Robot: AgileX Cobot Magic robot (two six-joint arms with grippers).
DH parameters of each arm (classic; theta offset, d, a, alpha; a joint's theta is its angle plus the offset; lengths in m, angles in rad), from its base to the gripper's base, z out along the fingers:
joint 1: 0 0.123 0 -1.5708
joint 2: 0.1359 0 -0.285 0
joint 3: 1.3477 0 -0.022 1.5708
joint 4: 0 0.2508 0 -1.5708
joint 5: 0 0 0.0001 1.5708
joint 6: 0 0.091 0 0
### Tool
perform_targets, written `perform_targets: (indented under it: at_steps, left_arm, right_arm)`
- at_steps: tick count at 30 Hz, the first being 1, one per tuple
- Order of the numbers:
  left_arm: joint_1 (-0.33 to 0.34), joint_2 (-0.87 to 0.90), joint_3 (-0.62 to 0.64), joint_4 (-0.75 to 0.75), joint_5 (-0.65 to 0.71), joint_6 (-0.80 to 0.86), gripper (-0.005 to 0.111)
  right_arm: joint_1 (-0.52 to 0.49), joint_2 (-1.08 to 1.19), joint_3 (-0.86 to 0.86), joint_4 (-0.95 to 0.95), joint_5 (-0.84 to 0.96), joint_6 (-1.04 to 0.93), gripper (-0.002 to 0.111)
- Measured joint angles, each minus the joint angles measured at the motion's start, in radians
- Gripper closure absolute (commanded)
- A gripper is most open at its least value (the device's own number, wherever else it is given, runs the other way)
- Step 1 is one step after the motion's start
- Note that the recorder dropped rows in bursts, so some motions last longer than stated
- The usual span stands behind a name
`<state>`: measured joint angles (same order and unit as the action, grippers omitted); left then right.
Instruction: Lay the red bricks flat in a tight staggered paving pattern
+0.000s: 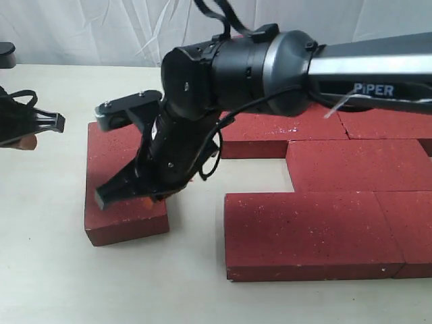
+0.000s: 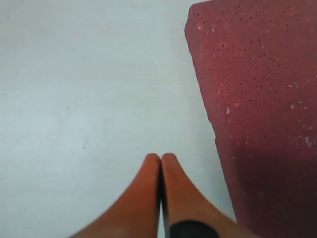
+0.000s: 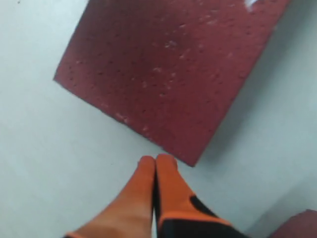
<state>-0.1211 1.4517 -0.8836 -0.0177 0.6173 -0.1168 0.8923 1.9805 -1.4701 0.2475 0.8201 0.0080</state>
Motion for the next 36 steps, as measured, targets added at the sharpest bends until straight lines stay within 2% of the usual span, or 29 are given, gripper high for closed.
perform_targets:
  at_steps: [5, 8, 13, 19, 23, 31, 36]
  left_arm:
    - [0.000, 0.047, -0.010, -0.006, 0.002, 0.002, 0.107]
    - [0.000, 0.059, -0.010, -0.024, -0.019, 0.004, 0.107]
    - [0.000, 0.059, -0.010, -0.035, -0.045, 0.004, 0.107]
    - [0.000, 0.059, -0.010, -0.056, -0.062, 0.004, 0.107]
    - [0.000, 0.059, -0.010, -0.063, -0.075, 0.004, 0.107]
    - [0.002, 0.059, -0.011, -0.047, -0.111, -0.006, 0.107]
    - [0.077, 0.059, -0.033, -0.040, -0.120, -0.049, 0.107]
  right_arm:
    - [0.077, 0.067, 0.000, -0.001, 0.005, -0.008, 0.109]
    - [0.079, 0.111, 0.000, -0.060, -0.013, 0.004, 0.109]
    - [0.036, 0.144, 0.000, -0.295, -0.098, 0.256, 0.109]
    - [-0.076, 0.144, 0.000, -0.478, -0.126, 0.483, 0.109]
    - [-0.133, 0.144, 0.000, -0.455, -0.114, 0.535, 0.109]
    - [-0.084, 0.089, 0.000, -0.345, -0.230, 0.516, 0.109]
    - [-0.044, 0.082, 0.000, -0.267, -0.341, 0.503, 0.109]
